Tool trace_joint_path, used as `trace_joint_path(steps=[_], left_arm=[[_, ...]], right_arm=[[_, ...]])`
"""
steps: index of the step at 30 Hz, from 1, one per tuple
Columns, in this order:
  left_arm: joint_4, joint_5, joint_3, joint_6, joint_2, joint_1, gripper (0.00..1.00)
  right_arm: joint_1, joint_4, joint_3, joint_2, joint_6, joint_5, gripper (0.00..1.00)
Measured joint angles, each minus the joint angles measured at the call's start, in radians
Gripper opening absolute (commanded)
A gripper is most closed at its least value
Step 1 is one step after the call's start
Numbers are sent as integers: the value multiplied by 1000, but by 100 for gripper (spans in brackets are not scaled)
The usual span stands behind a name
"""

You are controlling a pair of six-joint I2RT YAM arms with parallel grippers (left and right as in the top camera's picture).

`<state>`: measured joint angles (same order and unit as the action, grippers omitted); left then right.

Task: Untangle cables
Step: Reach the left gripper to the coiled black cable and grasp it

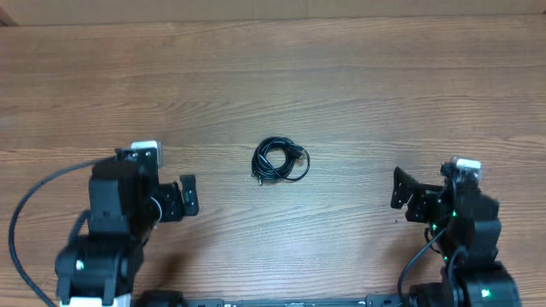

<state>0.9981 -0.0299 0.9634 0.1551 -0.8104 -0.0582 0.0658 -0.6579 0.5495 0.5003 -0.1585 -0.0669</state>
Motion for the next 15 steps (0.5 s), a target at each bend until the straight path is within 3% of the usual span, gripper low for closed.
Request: trace_joint_path(steps=[8, 13, 15], left_arm=[[-1, -112, 45, 0, -88, 0, 100], [-193, -214, 46, 2, -113, 0, 100], [-275, -245, 48, 13, -127, 0, 93]], right_arm=[[0, -143, 177, 167, -19, 32, 100], [0, -127, 204, 201, -25, 127, 100], [0, -123, 204, 201, -25, 151, 100]])
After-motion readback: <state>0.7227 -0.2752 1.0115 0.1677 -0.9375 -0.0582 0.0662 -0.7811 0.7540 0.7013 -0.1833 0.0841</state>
